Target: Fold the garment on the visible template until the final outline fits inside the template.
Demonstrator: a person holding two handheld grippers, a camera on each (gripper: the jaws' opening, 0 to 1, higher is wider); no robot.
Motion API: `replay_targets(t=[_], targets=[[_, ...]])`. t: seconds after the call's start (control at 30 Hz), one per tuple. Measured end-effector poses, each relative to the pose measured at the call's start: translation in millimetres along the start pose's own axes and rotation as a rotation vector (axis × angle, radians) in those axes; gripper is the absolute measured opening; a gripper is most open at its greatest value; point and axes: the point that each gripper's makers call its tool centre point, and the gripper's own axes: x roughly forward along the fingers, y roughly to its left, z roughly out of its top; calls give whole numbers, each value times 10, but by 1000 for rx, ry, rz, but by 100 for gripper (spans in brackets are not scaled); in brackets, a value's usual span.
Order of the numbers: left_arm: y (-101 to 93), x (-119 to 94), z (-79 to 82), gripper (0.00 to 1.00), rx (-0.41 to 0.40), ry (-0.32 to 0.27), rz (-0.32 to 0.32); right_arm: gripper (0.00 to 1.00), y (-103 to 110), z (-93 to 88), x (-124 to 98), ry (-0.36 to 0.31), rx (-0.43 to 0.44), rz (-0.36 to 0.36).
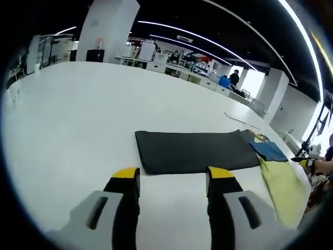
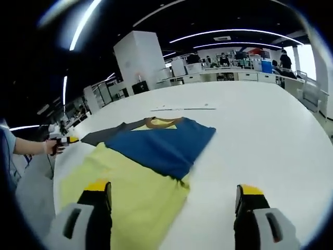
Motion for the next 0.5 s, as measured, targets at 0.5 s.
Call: replay_targets(t=[0.5], targets=[[258, 172, -53, 9, -41, 12, 125, 99, -38, 74, -41, -26, 24, -20]])
